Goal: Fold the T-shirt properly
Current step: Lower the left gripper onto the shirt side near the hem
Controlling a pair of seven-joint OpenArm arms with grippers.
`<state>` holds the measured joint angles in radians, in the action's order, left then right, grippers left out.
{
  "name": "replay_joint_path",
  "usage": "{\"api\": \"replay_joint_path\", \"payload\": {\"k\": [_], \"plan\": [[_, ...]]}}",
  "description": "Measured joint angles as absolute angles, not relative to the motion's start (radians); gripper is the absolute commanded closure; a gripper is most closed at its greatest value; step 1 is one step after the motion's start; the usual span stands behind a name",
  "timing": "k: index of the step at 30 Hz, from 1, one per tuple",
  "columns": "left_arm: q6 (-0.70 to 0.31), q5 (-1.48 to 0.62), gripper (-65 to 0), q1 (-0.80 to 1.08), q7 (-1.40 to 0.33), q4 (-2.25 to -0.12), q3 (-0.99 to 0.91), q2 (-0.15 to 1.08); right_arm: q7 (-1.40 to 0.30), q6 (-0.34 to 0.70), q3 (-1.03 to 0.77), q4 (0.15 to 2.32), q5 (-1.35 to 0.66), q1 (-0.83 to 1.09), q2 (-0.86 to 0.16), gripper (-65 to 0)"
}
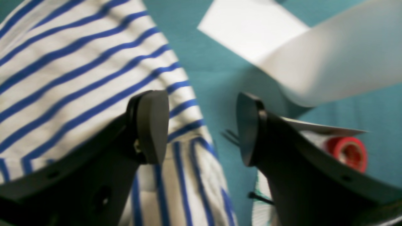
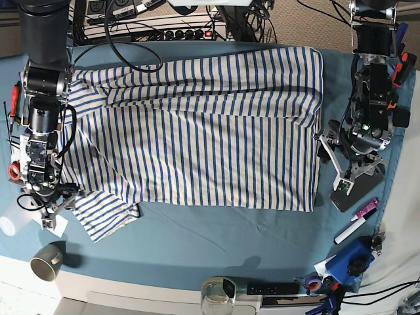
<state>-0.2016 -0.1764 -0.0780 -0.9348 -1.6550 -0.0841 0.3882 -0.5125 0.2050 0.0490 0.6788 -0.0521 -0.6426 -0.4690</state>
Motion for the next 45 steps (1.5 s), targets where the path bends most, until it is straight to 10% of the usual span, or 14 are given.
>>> {"api": "replay_joint_path", "payload": {"k": [21, 38, 45], "plan": [[-0.202, -0.176, -42.1, -0.078, -0.942, -1.655, -0.084, 0.388, -0.477, 0.258, 0.002, 0.687, -0.147, -0.51, -0.504, -33.3], [-0.202, -0.176, -42.1, -0.078, -0.934, -1.655, -0.084, 0.388, -0.508, 0.257, 0.003, 0.686, -0.142, -0.529, -0.482, 0.0], [-0.202, -0.177, -42.1, -0.078, -0.934, -1.655, -0.084, 0.388, -0.512, 0.234, 0.007, 0.687, -0.05, -0.532, -0.481, 0.0]]}}
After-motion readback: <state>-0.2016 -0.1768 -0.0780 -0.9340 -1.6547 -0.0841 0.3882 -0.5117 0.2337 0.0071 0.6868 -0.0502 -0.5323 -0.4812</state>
